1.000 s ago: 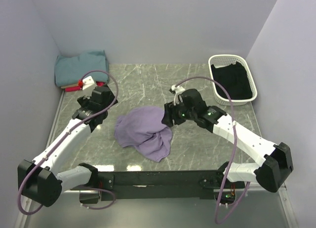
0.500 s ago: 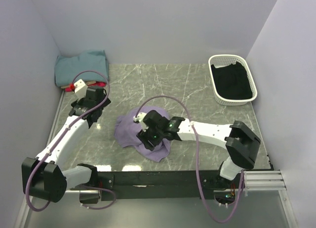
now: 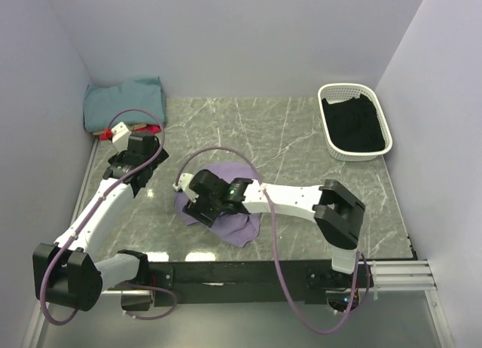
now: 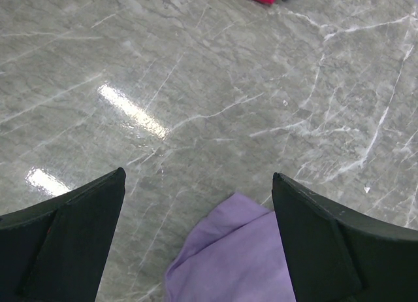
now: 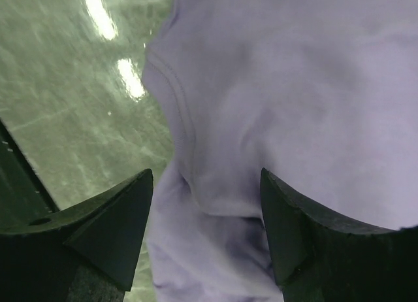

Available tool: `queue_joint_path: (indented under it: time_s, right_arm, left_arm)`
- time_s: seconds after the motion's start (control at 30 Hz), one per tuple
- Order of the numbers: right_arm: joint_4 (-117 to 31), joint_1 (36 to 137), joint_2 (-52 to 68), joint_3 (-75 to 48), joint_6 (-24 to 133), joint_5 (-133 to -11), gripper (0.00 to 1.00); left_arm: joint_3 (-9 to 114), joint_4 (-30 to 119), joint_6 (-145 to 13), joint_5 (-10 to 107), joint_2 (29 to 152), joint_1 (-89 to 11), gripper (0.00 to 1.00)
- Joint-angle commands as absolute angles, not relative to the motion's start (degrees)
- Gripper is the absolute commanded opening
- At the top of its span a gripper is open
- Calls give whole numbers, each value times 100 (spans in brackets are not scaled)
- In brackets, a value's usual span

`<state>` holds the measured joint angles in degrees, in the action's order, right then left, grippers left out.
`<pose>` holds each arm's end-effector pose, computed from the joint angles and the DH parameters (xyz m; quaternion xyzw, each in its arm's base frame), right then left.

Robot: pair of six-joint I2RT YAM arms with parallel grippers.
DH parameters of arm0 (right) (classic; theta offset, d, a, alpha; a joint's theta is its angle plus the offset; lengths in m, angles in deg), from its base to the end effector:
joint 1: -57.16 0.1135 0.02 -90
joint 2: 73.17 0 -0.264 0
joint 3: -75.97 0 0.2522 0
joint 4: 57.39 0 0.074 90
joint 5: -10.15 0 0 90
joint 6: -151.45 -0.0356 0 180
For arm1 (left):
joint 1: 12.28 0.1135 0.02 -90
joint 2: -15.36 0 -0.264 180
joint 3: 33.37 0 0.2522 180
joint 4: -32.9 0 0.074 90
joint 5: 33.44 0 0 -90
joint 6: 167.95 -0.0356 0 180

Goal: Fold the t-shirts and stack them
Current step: Move the tshirt to the center of the board

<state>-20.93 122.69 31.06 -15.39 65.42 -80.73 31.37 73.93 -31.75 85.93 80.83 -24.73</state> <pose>0.1671 0.3658 0.2301 -0.5323 0.7719 0.1716 0.3022 0.2390 -0.0349 0.2805 -0.3554 0.8148 0.0081 0.4580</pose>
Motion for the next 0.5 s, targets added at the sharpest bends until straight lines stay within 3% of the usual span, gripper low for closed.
queue_joint_path:
  time_s: [0.0,0.3,0.4,0.43,0.47]
  right_arm:
    - [-2105,12316,3344,-1812,6848,-8126,73]
    - [-2254,12342,3792,-1794,6972,-8116,70]
    - [-2193,12343,3907,-1961,6893,-8248,48]
    - [-2175,12334,3907,-2005,6884,-8370,32]
    - [-2183,12334,3890,-2057,6884,-8424,28]
  left_arm:
    - [3093,7224,-3198,8469,7908,-2432,99]
    - [3049,7198,-3207,8443,7899,-2406,100]
    - [3040,7180,-3224,8408,7908,-2397,99]
    - [3040,7180,-3224,8399,7917,-2388,99]
    - [3031,7172,-3224,8390,7925,-2388,99]
